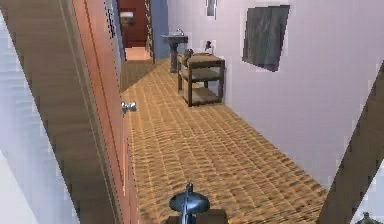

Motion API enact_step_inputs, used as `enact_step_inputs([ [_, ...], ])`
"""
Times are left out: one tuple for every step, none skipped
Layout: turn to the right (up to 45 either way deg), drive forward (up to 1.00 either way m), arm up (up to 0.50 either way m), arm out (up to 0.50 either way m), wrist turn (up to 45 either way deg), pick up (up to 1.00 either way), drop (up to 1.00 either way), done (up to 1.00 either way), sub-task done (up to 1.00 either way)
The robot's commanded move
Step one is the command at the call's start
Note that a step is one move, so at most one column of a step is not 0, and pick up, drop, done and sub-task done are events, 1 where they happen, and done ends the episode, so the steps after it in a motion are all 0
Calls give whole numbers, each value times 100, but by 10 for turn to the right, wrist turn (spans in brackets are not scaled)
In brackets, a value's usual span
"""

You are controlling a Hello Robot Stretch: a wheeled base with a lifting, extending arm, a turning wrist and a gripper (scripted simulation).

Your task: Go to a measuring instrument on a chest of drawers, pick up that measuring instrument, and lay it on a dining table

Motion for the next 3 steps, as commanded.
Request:
enact_step_inputs([
  [0,75,0,0,0,0,0,0,0],
  [-330,0,0,0,0,0,0,0,0],
  [0,5,0,0,0,0,0,0,0],
])
